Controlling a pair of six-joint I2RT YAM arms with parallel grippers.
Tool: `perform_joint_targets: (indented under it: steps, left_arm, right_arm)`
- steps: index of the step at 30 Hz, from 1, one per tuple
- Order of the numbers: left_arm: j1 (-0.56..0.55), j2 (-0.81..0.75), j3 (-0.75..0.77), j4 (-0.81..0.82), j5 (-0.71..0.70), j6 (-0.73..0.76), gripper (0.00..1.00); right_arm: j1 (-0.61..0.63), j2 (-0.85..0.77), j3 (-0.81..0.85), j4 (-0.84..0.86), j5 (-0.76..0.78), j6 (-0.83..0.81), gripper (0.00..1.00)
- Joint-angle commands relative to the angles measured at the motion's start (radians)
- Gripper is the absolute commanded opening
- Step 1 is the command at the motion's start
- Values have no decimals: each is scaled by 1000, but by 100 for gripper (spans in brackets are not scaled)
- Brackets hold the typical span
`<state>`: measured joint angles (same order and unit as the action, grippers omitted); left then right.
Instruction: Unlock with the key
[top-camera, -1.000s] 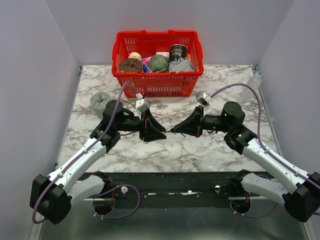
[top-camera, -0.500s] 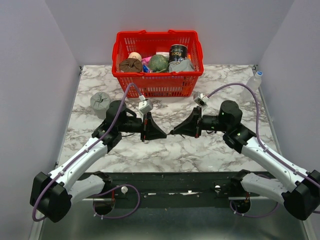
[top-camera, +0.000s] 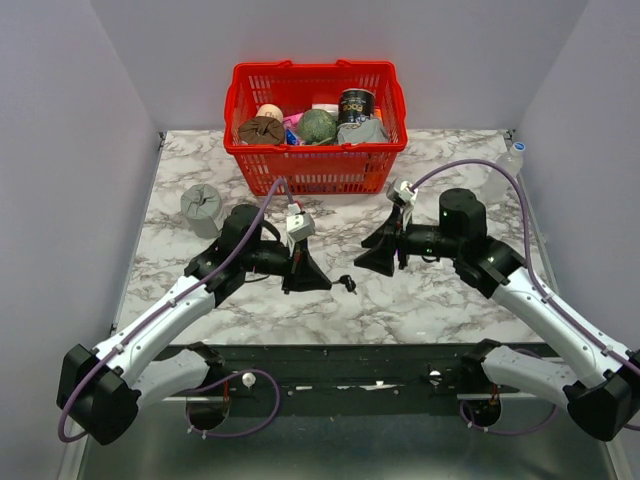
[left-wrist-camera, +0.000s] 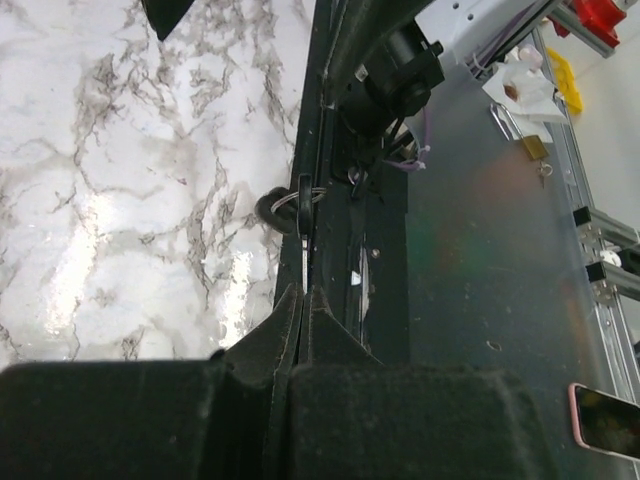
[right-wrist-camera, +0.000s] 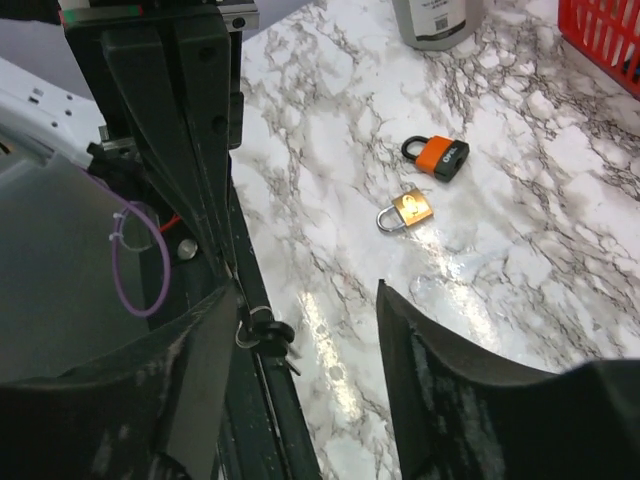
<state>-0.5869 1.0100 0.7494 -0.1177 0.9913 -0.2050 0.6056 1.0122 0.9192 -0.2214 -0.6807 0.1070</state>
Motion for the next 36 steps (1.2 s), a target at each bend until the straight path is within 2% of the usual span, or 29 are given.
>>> perform_joint_targets:
  steps: [1, 5, 14, 18, 27, 36]
  left_arm:
    - [-22, 13, 47, -74, 13, 67, 0]
    - [-25, 16, 51, -92, 7, 85, 0]
    - [-27, 25, 61, -112, 3, 96, 0]
    - [-27, 27, 61, -114, 3, 99, 0]
    - [-27, 29, 67, -129, -33, 107, 0]
    - [-28, 29, 68, -129, -19, 107, 0]
  right_arm:
    - [6, 31, 46, -151, -29, -84, 61]
    - [48, 74, 56, -180, -86, -93, 51]
    - [105, 117, 73, -225, -111, -124, 37]
    - [108, 109, 81, -228, -95, -127, 36]
    - [106, 46, 112, -295, -13, -139, 45]
    - [126, 84, 92, -257, -95, -116, 49]
